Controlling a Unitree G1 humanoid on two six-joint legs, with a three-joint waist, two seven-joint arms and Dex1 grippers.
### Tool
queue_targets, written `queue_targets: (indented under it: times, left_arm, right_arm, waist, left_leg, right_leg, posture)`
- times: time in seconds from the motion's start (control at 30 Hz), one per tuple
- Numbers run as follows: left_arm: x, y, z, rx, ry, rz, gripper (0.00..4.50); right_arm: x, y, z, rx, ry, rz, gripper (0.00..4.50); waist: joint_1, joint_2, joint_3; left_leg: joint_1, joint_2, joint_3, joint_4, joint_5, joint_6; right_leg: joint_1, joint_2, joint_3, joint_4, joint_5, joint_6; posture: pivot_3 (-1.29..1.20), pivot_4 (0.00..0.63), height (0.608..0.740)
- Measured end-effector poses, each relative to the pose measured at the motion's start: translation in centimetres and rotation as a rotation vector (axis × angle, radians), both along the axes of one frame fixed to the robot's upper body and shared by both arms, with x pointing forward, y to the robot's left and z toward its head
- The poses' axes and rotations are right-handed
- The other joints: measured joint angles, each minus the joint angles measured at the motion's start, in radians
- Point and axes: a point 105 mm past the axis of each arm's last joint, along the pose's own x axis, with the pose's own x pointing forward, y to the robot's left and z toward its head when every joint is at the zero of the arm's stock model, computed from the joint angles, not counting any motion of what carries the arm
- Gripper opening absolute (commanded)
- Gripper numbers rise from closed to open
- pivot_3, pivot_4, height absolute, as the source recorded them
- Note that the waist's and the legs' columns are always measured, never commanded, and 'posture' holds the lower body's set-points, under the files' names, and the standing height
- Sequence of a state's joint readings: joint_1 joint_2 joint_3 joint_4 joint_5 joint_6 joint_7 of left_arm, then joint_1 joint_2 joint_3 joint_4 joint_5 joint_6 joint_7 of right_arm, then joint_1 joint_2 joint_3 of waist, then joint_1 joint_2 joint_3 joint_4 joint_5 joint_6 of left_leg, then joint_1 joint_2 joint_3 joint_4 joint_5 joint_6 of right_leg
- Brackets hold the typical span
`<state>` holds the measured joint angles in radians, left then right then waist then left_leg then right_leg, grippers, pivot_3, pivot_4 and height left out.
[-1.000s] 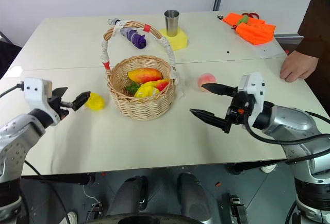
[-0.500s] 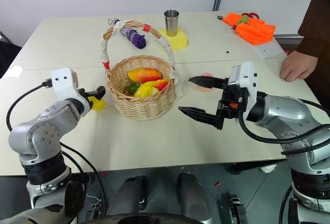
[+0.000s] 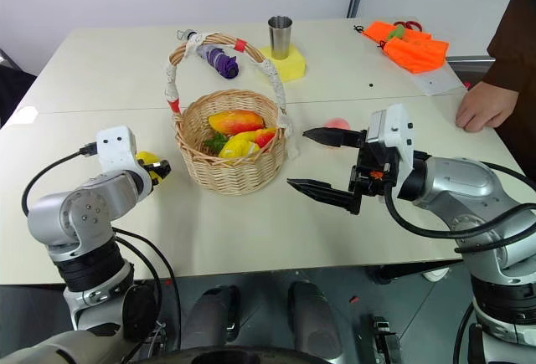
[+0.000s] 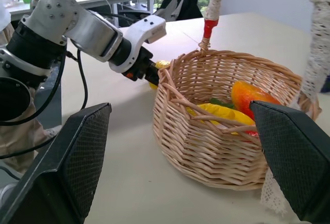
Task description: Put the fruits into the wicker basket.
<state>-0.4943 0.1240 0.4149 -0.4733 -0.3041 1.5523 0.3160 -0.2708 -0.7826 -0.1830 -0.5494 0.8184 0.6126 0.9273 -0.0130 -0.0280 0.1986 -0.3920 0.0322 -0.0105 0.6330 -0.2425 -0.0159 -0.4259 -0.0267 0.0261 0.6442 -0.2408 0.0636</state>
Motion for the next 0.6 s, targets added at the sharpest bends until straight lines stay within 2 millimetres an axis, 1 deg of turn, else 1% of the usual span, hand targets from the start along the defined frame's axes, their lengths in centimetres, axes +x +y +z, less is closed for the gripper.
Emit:
queue_targets:
  times: [0.07, 0.2, 0.3, 0.37, 0.43, 0.47, 0.5, 0.57, 0.6]
  left_arm:
    - [0.1, 0.4, 0.3, 0.022, -0.011, 0.005, 2.03]
    - [0.1, 2.4, 1.6, 0.124, -0.054, 0.000, 2.03]
    - [-0.6, 5.2, 2.2, 0.209, -0.128, -0.045, 2.03]
    - [-1.1, 6.9, 3.8, 0.238, -0.254, -0.099, 2.03]
    - [-2.2, 7.6, 5.5, 0.211, -0.377, -0.215, 2.03]
    - [-2.9, 7.4, 5.9, 0.179, -0.415, -0.296, 2.03]
    - [-3.7, 6.7, 6.1, 0.147, -0.439, -0.386, 2.03]
    - [-5.6, 3.1, 6.5, 0.023, -0.485, -0.634, 2.03]
    - [-6.5, 1.1, 7.1, -0.032, -0.512, -0.754, 2.03]
  right_arm:
    - [0.0, 0.0, -0.1, -0.003, 0.002, -0.004, 4.50]
    - [0.0, 0.3, -0.3, -0.010, 0.000, -0.006, 4.50]
    - [0.0, 0.3, -0.3, -0.011, -0.007, -0.005, 4.50]
    - [0.0, 0.2, -0.4, -0.011, -0.006, -0.006, 4.50]
    - [0.0, 0.1, -0.4, -0.011, -0.007, -0.002, 4.50]
    - [0.0, 0.0, -0.4, -0.010, -0.006, -0.002, 4.50]
    - [0.1, -0.1, -0.4, -0.010, -0.005, -0.005, 4.50]
    - [0.3, -0.3, -0.6, -0.012, -0.001, -0.010, 4.50]
    - [0.4, -0.4, -0.6, -0.012, -0.002, -0.010, 4.50]
  waist:
    - [0.000, 0.000, 0.000]
    - [-0.002, 0.000, 0.000]
    - [-0.007, 0.000, 0.000]
    - [-0.002, 0.000, 0.000]
    - [0.000, 0.000, 0.000]
    - [0.000, 0.000, 0.000]
    - [0.001, 0.000, 0.000]
    - [0.006, 0.000, 0.000]
    - [0.008, 0.000, 0.000]
  left_leg:
    - [0.000, 0.000, 0.000, 0.000, 0.000, 0.000]
    - [0.001, 0.000, 0.000, 0.000, 0.000, 0.000]
    - [0.000, 0.001, 0.000, -0.001, 0.000, 0.000]
    - [0.000, 0.001, 0.000, -0.002, 0.000, 0.000]
    - [0.000, 0.001, 0.001, -0.001, 0.000, 0.000]
    - [0.000, 0.001, 0.002, -0.001, 0.000, 0.000]
    - [0.000, 0.001, 0.002, -0.001, 0.000, 0.000]
    - [-0.001, 0.001, 0.003, 0.000, 0.000, 0.000]
    - [-0.003, 0.001, 0.003, 0.000, 0.000, 0.000]
  right_leg:
    - [0.000, 0.000, 0.000, 0.000, 0.000, 0.000]
    - [0.000, 0.000, 0.000, 0.000, 0.000, 0.000]
    - [-0.001, 0.000, 0.000, 0.000, -0.002, -0.003]
    - [-0.001, 0.000, 0.000, 0.000, -0.002, -0.005]
    - [-0.001, -0.002, 0.000, 0.000, -0.004, -0.008]
    - [-0.001, -0.003, 0.000, -0.001, -0.004, -0.009]
    - [-0.001, -0.004, 0.000, -0.001, -0.004, -0.009]
    - [0.000, -0.006, 0.000, -0.004, -0.004, -0.009]
    - [0.000, -0.007, -0.001, -0.005, -0.004, -0.009]
  posture:
    - [0.00, 0.150, 0.740]
    - [0.00, 0.150, 0.740]
    - [0.00, 0.150, 0.740]
    - [0.00, 0.150, 0.740]
    - [0.00, 0.150, 0.740]
    - [0.00, 0.150, 0.740]
    - [0.00, 0.150, 0.740]
    - [0.00, 0.150, 0.740]
    - [0.00, 0.150, 0.740]
